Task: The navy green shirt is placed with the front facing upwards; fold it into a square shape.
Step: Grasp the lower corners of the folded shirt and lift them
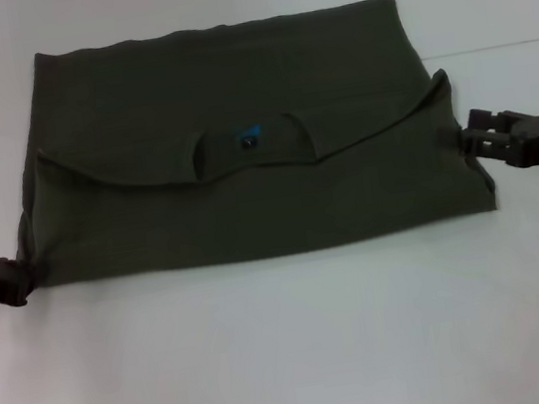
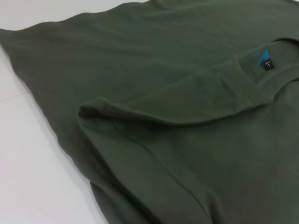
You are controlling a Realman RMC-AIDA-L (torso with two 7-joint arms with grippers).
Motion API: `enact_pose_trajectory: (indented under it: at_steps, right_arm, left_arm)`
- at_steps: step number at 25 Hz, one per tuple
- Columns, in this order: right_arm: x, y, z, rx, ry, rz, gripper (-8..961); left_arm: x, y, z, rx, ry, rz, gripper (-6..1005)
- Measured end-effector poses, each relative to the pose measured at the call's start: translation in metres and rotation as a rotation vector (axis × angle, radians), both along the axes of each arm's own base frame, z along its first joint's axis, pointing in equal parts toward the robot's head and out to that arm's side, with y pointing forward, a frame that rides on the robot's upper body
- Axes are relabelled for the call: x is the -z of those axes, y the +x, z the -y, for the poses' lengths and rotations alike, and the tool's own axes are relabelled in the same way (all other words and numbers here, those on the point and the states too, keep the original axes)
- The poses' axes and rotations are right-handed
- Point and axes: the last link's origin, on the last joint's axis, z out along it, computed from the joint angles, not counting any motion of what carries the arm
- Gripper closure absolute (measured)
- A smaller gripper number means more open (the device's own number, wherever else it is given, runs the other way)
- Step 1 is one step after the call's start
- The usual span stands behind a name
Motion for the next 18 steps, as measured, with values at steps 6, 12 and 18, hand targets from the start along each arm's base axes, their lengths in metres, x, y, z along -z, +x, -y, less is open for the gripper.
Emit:
enact_pose_trajectory:
  at_steps: [6,12,18]
  right_arm:
    - [-0.021,0.016,0.002,0.135,-0.053,-0.001,102]
    - [-0.026,0.036,0.014,0.234,-0.142,0.119,102]
    - [-0.040,0.053,0.021,0.306,-0.150,0.143,102]
  left_arm:
    - [0.000,0.000,-0.001,0.001,0.004,-0.001,930]
    - [0.001,-0.001,-0.001,-0.002,0.012,-0.004,933]
    - [0.004,-0.001,0.001,-0.007,0.008,-0.003,933]
